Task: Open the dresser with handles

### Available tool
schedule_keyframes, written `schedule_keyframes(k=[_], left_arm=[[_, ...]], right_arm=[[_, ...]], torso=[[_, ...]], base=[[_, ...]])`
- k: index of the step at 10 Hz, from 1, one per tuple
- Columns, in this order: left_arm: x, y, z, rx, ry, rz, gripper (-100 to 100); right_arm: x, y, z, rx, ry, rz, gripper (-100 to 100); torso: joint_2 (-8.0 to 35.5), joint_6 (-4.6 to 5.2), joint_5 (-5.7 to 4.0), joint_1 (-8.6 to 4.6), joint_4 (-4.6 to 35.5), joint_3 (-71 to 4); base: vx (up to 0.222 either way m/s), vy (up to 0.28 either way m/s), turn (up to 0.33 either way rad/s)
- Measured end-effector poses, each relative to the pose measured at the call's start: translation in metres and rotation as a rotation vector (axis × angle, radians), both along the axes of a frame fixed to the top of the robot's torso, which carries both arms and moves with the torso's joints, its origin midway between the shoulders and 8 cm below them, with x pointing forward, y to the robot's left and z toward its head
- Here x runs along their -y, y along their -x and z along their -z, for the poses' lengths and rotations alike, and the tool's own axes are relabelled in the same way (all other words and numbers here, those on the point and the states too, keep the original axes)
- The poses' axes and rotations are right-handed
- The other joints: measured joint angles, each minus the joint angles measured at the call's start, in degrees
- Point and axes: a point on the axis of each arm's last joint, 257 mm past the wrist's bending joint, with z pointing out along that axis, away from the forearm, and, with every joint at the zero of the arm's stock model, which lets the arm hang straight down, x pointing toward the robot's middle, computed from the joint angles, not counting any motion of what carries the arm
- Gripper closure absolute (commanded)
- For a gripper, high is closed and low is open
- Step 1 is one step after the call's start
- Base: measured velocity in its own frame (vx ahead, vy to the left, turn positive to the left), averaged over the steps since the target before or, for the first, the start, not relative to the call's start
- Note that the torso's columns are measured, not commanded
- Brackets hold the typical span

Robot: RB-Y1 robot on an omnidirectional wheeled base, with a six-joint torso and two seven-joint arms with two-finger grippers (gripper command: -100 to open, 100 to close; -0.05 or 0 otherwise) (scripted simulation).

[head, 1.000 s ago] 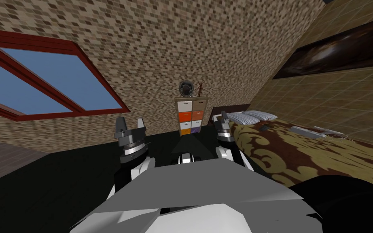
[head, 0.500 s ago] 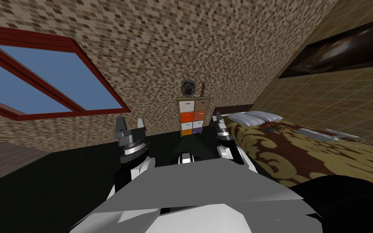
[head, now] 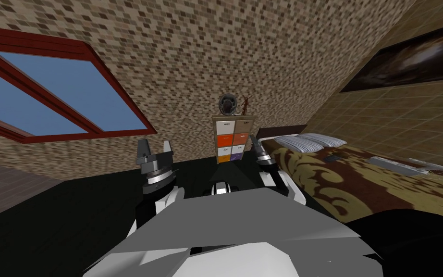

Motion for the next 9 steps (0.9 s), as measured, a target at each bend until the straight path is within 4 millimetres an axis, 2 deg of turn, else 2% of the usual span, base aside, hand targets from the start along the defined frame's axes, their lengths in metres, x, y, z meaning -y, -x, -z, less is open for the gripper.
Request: schedule_keyframes(k=[9], left_arm=[[0.000, 0.000, 0.000, 0.000, 0.000, 0.000, 0]], right_arm=[[0.010, -0.025, 0.018, -0.004, 0.482, 0.234, -100]], torso=[[0.0, 0.00, 0.00, 0.00, 0.0, 0.0]], base=[[0.076, 0.058, 0.023]])
